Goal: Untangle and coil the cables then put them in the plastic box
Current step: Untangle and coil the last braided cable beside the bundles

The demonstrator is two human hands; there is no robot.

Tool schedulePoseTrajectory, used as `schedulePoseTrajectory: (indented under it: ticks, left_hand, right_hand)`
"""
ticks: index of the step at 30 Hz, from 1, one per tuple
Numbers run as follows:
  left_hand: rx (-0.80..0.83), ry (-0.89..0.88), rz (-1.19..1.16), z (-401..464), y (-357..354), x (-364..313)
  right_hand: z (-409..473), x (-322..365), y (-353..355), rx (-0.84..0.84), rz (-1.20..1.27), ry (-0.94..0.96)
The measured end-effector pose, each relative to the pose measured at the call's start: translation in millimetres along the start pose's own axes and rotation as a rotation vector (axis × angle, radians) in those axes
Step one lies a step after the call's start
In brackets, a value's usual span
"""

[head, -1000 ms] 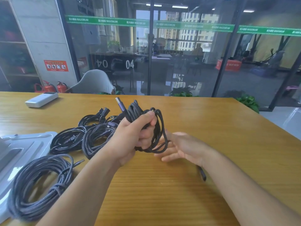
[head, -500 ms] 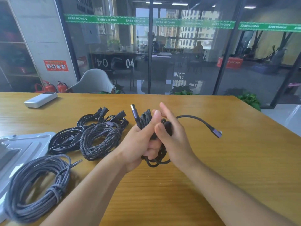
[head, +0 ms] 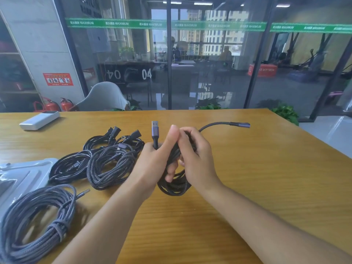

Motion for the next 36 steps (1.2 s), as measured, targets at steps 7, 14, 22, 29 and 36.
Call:
schedulePoseTrajectory:
  ticks: [7, 14, 22, 29, 36]
  left_hand:
    - [-0.415, -0.329, -0.053, 0.7, -4.5, 3.6]
    - [-0.274, -0.4, 0.042, 1.3, -26.5, 12.2]
    - [-0.388, -0.261, -0.099, 16.4, 1.9, 18.0]
    - [-0.415, -0.236, -0.306, 17.7, 22.6, 9.2]
    - [-0.239, -0.201, -0.409, 13.9, 3.6, 8.4]
  right_hand:
    - [10.0, -8.6, 8.7, -0.115, -0.002, -0.092]
    - [15.4, -18.8, 28.7, -0.228, 0.121, -0.275]
    - [26.9, -42.1, 62.8, -0.429, 0.377, -0.5]
    - [37.1, -36.6, 96.1, -0.241, 0.128, -0.49]
    - [32.3, -10.6, 55.5, 0.348, -0.814, -0.1]
Point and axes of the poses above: each hand's wrist, its own z-axis towards the middle knuckle, its own y-axis out of the back of the hand, x = y × z, the point moved 5 cm from there along z, towards the middle knuckle, and after that the axes turned 5 degrees about y, right-handed, at the moved point
